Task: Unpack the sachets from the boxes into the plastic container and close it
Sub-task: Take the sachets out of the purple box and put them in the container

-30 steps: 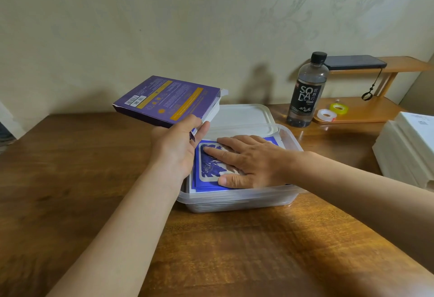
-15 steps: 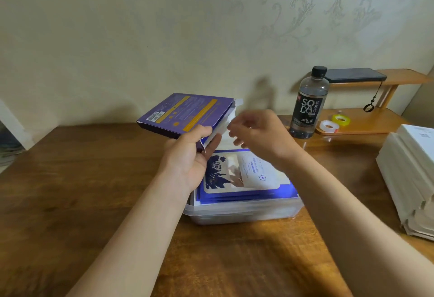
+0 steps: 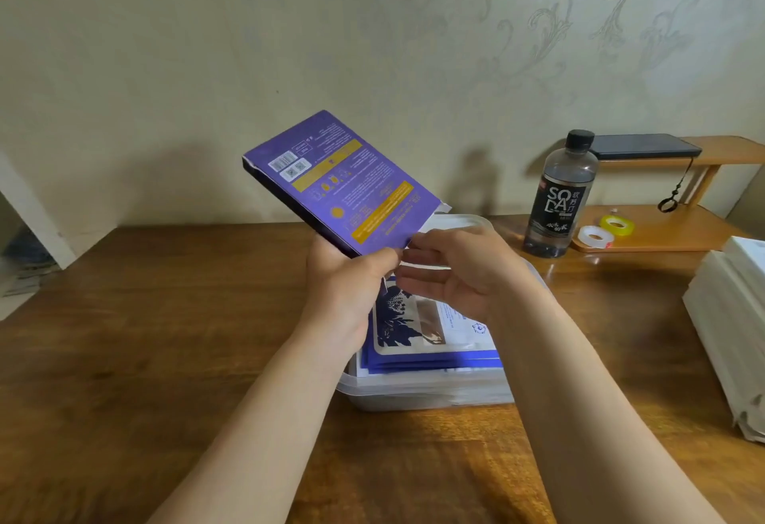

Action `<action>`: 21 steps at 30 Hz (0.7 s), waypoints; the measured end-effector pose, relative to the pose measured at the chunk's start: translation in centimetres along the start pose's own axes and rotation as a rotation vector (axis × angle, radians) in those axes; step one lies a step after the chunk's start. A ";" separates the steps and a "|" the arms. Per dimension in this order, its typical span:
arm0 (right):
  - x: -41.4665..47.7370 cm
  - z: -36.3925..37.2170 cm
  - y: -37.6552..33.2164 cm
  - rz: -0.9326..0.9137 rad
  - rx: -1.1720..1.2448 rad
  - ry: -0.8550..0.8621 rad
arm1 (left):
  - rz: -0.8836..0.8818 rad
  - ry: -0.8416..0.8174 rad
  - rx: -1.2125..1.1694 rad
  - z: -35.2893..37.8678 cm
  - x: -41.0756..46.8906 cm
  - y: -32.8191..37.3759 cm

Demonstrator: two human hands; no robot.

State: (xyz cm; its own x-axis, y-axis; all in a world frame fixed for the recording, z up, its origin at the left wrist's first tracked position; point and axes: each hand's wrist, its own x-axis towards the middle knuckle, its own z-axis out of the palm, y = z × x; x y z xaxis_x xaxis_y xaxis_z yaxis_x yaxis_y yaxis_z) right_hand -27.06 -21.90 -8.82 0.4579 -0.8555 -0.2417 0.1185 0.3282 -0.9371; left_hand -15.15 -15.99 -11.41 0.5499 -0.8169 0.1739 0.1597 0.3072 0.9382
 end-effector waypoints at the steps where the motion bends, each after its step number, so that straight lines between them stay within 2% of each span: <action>1: 0.0 0.0 0.1 -0.001 0.003 -0.001 | 0.010 0.004 0.016 0.0 -0.1 0.0; 10: 0.2 0.1 0.3 0.014 -0.084 0.092 | 0.003 0.047 -0.029 -0.1 0.1 -0.3; 21: 0.7 0.9 0.6 0.044 -0.004 0.109 | -0.305 -0.013 -0.274 -0.4 0.1 1.2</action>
State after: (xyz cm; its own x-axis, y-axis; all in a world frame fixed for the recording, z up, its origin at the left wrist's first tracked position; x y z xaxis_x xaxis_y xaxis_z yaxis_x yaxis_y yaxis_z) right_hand -25.91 -21.91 -9.35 0.3646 -0.8785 -0.3087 0.0966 0.3654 -0.9258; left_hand -14.64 -15.50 -10.42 0.4335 -0.8962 -0.0945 0.5274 0.1673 0.8330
